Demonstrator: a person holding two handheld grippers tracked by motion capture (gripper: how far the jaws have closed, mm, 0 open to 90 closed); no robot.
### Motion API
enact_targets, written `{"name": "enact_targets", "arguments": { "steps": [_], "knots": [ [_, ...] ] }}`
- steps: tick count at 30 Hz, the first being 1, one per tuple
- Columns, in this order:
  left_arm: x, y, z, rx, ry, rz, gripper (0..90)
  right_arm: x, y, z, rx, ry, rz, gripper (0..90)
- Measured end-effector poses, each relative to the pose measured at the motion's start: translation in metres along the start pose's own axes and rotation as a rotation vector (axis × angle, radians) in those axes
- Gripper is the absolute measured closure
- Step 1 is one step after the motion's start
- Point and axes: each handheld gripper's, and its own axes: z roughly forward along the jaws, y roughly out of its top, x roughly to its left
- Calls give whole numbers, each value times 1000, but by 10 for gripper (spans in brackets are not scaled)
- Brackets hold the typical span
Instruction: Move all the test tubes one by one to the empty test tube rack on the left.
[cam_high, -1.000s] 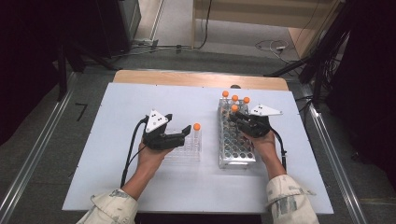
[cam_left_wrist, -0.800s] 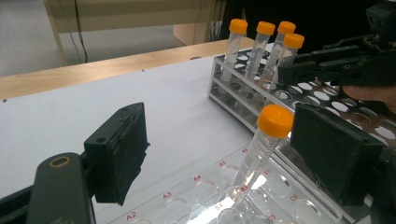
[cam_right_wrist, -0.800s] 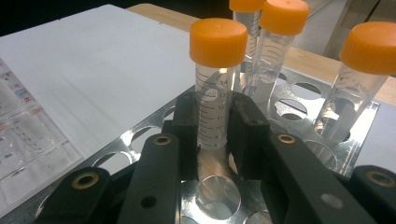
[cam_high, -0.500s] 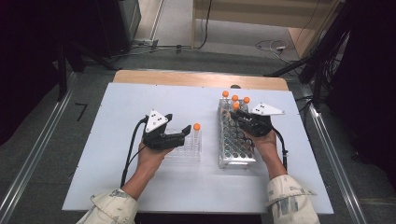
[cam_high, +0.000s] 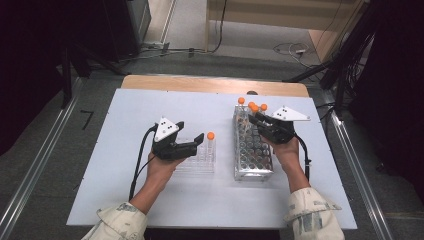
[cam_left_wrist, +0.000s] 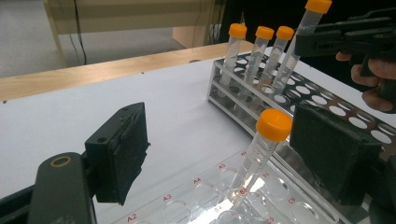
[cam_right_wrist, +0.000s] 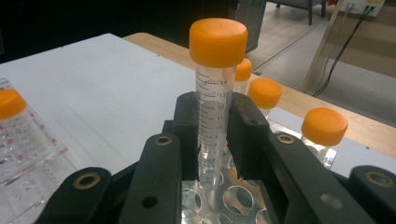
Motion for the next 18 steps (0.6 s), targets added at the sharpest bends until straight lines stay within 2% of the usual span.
{"name": "enact_targets", "arguments": {
  "steps": [6, 10, 18],
  "knots": [
    [0, 1, -1, -7, 0, -4, 194, 1, 7, -7, -28, -4, -2, 721],
    [0, 2, -2, -13, 2, -4, 193, 3, 12, -13, -46, 11, 1, 721],
    [-1, 5, -6, -32, -2, -7, 190, 20, 19, -20, -13, 64, -11, 721]
  ]
}}
